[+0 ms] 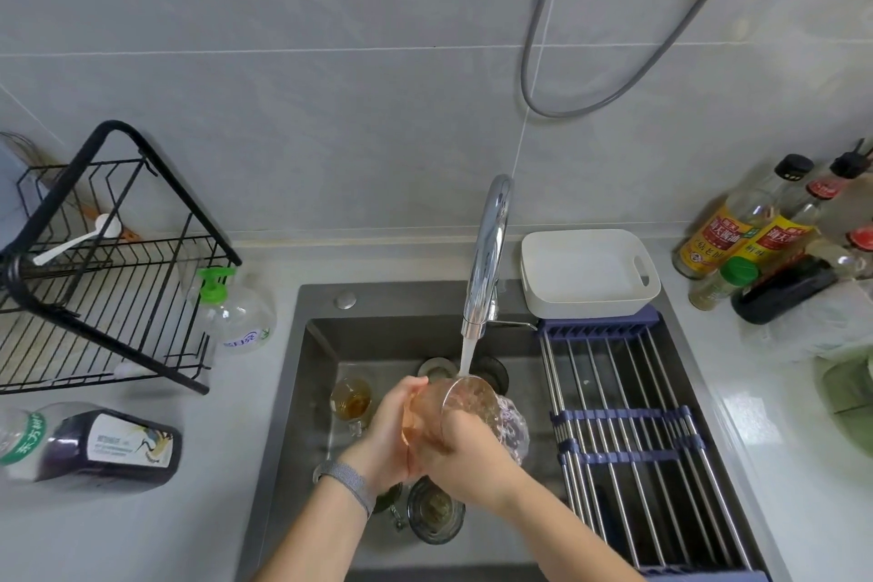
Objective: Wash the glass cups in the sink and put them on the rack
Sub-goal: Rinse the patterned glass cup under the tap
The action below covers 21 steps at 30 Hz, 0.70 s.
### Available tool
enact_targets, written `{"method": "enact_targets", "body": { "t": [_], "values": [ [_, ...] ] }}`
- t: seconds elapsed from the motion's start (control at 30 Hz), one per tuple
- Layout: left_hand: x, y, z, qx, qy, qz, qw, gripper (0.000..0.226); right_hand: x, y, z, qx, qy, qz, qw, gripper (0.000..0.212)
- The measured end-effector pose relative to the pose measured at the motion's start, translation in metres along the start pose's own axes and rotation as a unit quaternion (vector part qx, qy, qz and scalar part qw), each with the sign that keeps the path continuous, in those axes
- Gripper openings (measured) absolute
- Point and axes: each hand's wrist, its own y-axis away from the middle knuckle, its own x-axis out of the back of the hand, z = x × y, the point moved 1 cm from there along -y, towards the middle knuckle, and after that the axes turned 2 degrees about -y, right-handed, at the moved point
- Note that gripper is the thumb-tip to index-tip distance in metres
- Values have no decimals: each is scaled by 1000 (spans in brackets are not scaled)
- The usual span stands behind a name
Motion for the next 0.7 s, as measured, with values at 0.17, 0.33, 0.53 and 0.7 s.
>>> {"method": "enact_targets", "body": {
  "t": [0.17,0.33,0.53,0.7],
  "values": [
    [0,-3,7,-11,29,9,999,34,14,0,2,191,260,25,946,13],
    [3,-2,11,32,54,27,998,48,28,-11,26,233,401,5,886,33],
    [15,-1,11,52,87,4,995,57,31,8,32,132,19,116,984,31],
    [19,7,9,135,51,-38,989,63,23,-1,39,-89,-229,152,957,55]
  ]
}}
